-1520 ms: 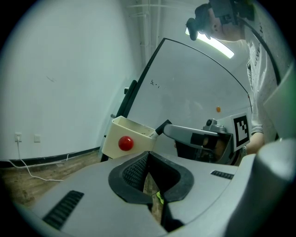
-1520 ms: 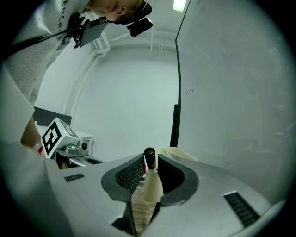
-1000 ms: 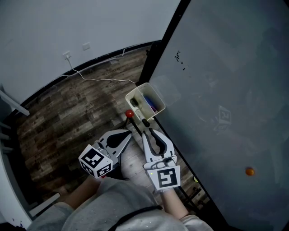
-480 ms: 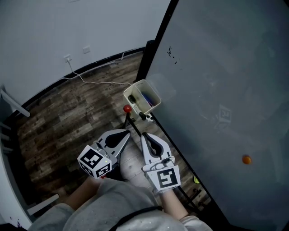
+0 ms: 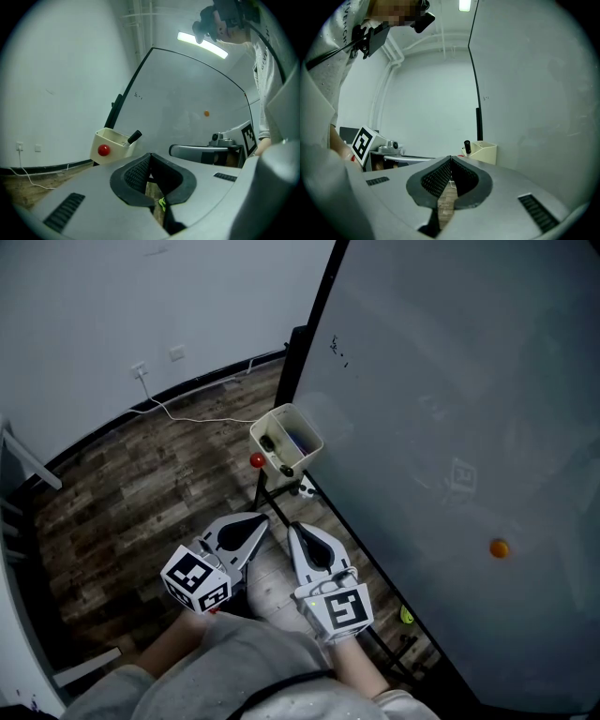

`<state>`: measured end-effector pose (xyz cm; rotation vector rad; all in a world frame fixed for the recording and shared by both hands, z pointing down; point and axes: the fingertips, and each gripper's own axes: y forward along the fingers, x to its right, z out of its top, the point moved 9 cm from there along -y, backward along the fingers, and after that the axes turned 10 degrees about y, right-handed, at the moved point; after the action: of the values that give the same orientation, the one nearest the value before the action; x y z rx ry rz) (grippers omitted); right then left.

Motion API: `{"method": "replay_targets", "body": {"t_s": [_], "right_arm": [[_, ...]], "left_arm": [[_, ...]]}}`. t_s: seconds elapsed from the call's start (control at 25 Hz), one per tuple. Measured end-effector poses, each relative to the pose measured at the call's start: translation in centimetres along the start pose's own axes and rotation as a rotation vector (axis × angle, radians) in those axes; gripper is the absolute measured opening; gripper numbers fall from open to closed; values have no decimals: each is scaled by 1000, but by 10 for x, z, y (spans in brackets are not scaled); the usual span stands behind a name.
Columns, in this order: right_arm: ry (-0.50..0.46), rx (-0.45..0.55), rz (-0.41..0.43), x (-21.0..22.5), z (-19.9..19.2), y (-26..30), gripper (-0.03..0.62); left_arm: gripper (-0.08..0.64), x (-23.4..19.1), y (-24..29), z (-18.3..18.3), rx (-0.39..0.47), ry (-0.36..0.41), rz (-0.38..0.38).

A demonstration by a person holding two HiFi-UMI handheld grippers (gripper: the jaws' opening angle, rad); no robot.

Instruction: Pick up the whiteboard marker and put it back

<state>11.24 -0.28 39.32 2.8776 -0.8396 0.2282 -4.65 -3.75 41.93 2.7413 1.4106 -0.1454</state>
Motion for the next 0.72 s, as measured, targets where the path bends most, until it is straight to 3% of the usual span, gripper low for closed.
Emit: {"method": "replay_targets", "body": {"t_s": [0.72], "right_arm": [[20,1,71,-26,0,-46,18]], "left_arm": [[15,53,-35,8,24,20,45]]}}
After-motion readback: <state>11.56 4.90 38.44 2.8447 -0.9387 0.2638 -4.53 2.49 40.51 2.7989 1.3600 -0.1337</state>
